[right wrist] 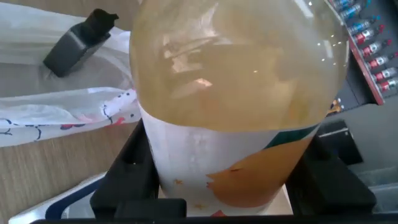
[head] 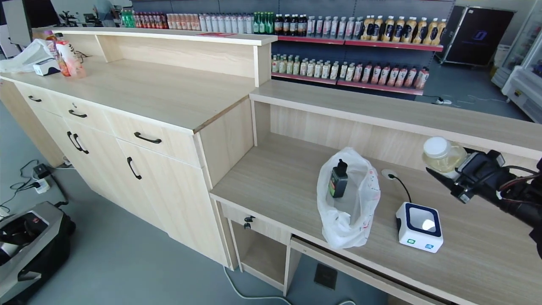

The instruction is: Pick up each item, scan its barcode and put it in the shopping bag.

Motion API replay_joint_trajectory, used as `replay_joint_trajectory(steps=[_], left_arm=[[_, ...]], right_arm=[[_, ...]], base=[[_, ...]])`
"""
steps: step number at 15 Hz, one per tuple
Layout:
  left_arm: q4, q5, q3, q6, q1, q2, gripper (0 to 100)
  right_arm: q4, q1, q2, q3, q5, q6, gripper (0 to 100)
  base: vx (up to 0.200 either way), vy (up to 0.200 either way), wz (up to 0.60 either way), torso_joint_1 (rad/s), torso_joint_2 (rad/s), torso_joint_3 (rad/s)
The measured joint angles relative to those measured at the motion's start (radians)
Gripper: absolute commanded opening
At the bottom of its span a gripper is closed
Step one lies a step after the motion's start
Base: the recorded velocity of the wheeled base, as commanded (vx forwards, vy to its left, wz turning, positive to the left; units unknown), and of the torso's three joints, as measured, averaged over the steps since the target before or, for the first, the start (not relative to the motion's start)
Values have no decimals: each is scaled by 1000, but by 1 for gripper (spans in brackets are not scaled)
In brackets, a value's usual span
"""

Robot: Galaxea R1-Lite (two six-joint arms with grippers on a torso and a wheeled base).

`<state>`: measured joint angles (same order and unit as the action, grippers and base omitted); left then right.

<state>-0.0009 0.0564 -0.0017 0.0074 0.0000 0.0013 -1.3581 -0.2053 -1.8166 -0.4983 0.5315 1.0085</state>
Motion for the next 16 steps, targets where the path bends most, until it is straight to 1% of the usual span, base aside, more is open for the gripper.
replay_joint_trajectory(steps=[2, 3, 9, 13, 16], left_arm=[[0, 0, 0, -1, -2, 0, 100], [0, 0, 0, 0, 1, 0, 100], [0, 0, 0, 0, 0, 0, 100], [0, 0, 0, 0, 0, 0, 100], [0, 0, 0, 0, 0, 0, 100]], right_arm=[[-78, -5, -82, -9, 89, 36, 0], [-81, -11, -118, -10, 112, 41, 0], [-67, -79, -217, -41, 134, -62, 0], [-67, -110, -256, -77, 204, -72, 0], [-70, -116, -298, -137, 265, -77, 0]], base=[[0, 0, 0, 0, 0, 0], [0, 0, 0, 0, 0, 0], [0, 0, 0, 0, 0, 0], [0, 0, 0, 0, 0, 0], [0, 0, 0, 0, 0, 0]])
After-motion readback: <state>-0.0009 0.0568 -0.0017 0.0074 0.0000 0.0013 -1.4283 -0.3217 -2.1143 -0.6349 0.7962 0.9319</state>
